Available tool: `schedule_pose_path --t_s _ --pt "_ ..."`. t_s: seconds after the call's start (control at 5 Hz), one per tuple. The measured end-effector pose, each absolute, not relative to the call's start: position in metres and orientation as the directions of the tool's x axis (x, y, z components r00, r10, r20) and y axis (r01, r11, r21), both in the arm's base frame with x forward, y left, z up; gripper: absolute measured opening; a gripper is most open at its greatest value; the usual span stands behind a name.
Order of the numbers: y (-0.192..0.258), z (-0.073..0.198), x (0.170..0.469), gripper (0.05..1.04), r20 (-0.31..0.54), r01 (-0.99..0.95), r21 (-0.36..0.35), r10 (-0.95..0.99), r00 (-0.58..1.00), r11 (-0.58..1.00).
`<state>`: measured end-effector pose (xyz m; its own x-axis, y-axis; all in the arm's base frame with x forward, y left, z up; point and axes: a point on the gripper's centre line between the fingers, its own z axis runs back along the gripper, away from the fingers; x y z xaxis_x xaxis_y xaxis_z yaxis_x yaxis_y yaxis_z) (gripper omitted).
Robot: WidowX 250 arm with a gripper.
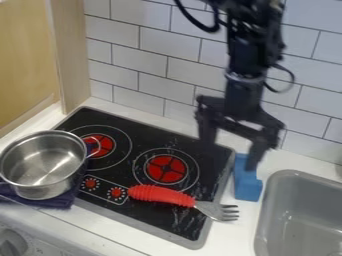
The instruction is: Move the blue object on the upper left of the burner
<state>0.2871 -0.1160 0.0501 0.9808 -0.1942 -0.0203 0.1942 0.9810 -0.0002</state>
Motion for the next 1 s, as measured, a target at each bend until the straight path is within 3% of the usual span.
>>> schedule_pose_path --t_s 0.4,1.0 --pt "-0.145 0.037 0.295 0.999 -0.004 0.072 0.038 -0.072 0.997 0.997" --pt "-0.143 0.015 0.306 0.999 -0.031 0.023 0.134 -0.019 0.999 0.991"
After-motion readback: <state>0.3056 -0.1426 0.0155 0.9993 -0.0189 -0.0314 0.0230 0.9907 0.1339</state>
